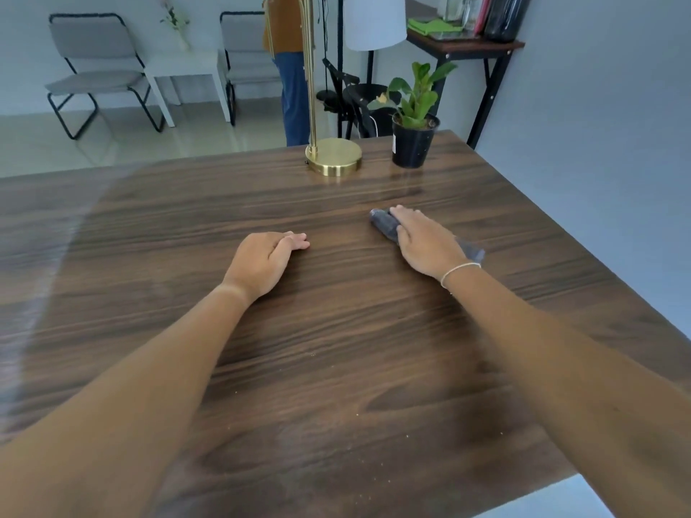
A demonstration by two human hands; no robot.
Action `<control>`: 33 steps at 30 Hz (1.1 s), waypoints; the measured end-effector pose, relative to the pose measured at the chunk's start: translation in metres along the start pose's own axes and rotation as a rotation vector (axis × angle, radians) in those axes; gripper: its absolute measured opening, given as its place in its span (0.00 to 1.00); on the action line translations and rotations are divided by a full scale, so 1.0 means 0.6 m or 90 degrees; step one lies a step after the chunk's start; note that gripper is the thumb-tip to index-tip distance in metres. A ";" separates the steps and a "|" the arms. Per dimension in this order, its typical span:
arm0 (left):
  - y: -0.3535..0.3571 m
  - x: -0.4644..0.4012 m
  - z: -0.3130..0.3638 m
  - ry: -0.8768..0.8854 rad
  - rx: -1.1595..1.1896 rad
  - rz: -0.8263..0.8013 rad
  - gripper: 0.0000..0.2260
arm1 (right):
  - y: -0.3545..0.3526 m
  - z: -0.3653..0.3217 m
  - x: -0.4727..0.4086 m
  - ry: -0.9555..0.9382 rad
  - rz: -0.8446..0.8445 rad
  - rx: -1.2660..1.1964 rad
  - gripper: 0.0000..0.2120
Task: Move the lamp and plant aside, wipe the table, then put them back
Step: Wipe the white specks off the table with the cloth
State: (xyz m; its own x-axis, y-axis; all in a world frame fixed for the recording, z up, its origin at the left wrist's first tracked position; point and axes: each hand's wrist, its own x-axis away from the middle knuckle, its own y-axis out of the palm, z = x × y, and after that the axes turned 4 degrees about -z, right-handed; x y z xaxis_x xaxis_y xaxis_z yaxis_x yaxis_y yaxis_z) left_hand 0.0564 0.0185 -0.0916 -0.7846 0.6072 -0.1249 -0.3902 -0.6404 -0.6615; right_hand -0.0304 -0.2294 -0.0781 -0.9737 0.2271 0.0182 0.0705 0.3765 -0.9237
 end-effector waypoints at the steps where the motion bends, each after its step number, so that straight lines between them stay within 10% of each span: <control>1: 0.000 0.000 0.000 -0.004 0.004 0.006 0.21 | 0.011 -0.025 0.004 -0.053 -0.021 -0.005 0.22; 6: -0.001 0.001 0.006 -0.034 0.027 0.010 0.18 | 0.014 -0.028 0.100 -0.261 -0.083 0.024 0.21; 14: -0.009 0.014 0.019 -0.107 0.059 0.061 0.16 | -0.012 0.018 -0.009 -0.098 -0.045 -0.003 0.21; 24: -0.078 0.104 -0.032 -0.173 0.016 0.139 0.15 | 0.073 -0.149 0.143 -0.486 -0.138 0.011 0.22; 33: -0.110 0.151 -0.068 -0.092 0.031 0.109 0.17 | 0.111 -0.255 0.121 -0.287 -0.086 0.007 0.21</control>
State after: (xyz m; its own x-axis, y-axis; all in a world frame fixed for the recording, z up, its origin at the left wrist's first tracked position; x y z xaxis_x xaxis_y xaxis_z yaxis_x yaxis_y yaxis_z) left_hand 0.0306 0.1346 -0.0894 -0.9008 0.4164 -0.1232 -0.2652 -0.7523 -0.6031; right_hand -0.0633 -0.0502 -0.0797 -0.9710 -0.2373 -0.0282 -0.0626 0.3663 -0.9284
